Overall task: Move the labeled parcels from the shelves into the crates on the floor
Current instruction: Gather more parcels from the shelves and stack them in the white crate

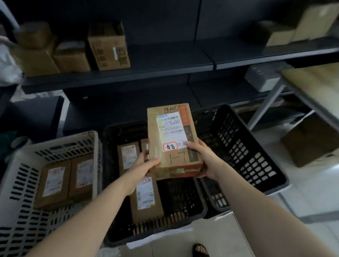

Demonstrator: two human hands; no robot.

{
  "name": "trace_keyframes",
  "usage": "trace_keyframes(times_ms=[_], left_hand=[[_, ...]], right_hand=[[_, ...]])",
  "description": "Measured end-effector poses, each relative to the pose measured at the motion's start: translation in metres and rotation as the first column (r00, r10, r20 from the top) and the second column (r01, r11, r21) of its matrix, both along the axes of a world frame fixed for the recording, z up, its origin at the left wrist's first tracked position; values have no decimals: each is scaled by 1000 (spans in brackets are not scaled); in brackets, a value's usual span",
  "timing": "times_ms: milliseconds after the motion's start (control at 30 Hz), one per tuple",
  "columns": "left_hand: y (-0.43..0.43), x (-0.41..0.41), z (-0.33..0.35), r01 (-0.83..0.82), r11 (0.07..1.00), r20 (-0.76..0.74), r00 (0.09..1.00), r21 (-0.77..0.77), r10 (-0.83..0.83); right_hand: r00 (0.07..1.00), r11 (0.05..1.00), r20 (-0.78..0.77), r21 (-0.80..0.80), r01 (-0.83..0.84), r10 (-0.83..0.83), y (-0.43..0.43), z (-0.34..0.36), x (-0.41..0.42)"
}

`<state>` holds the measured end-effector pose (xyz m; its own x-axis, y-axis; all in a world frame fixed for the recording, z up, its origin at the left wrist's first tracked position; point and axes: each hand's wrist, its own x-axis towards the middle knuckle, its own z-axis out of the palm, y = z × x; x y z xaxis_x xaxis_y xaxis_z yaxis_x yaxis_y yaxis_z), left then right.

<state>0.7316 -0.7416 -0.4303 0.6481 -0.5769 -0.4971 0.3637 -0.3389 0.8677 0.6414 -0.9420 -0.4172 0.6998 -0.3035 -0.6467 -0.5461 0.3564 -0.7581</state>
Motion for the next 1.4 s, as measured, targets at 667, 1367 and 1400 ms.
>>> trace_keyframes(times_ms=[667,1367,1400], left_hand=[[-144,54,-155,-203,803,475,873,561,-110],[-72,25,-232,229,404,243,512,886,-824],[-64,21,-234,246,345,206,454,906,-867]], right_hand=[[961,986,-271,-169,-2,-45,-216,-187,45],[477,-145,-765,-581,-801,434,-133,-258,61],[477,-171,-776,-580,-796,412,-128,-258,61]])
